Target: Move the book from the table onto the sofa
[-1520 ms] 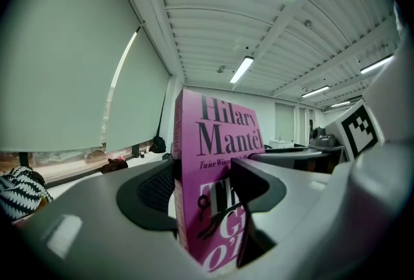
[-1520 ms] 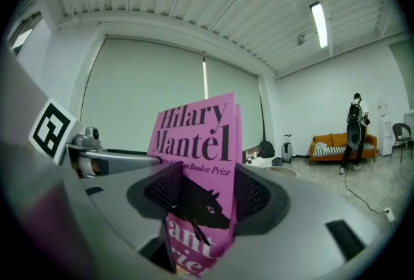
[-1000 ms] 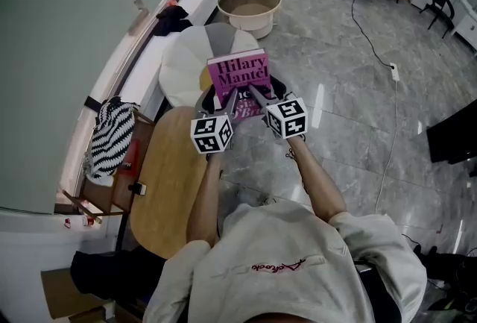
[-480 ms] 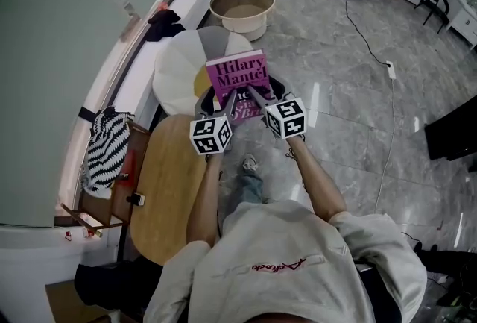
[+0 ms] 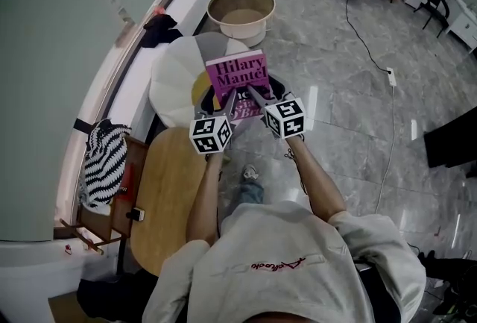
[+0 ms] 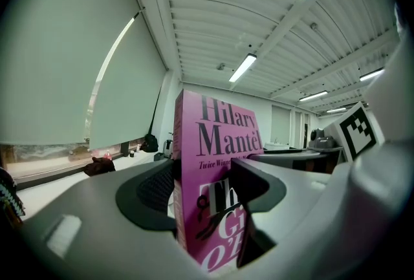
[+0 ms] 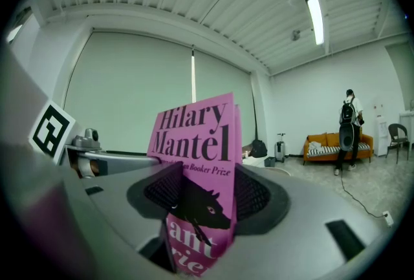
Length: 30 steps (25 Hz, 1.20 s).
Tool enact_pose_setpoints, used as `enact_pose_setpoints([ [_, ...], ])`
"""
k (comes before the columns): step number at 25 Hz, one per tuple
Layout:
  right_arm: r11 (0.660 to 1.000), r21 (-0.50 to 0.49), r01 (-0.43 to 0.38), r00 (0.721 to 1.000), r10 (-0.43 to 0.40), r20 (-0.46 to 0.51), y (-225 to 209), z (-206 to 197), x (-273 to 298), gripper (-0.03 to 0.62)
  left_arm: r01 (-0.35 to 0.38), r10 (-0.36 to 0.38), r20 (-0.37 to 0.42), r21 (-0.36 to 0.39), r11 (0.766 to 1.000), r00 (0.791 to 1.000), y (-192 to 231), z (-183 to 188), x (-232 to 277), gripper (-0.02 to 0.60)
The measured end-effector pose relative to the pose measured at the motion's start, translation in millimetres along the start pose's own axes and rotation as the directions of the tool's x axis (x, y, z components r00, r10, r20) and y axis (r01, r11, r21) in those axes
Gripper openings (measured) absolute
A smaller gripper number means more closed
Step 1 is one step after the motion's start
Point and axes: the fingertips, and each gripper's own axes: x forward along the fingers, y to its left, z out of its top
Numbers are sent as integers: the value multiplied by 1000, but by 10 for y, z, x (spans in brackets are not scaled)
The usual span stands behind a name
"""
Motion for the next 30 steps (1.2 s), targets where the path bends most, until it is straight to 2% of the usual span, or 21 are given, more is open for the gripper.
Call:
enact_pose_setpoints([
  [16, 1000, -11, 10, 1000, -10, 7, -489, 391, 1307, 254, 18, -18, 12, 4, 1000, 1000, 891, 458, 1051, 268],
  [23, 1000, -15, 28, 1000, -28, 1, -640, 424, 1756, 254, 39, -39, 10, -3, 999, 999, 1217, 506, 1412, 268],
  [30, 998, -12, 60, 998, -60, 2, -829, 430, 2021, 253, 70, -70, 9, -4, 998, 998, 1369, 526, 1729, 268],
])
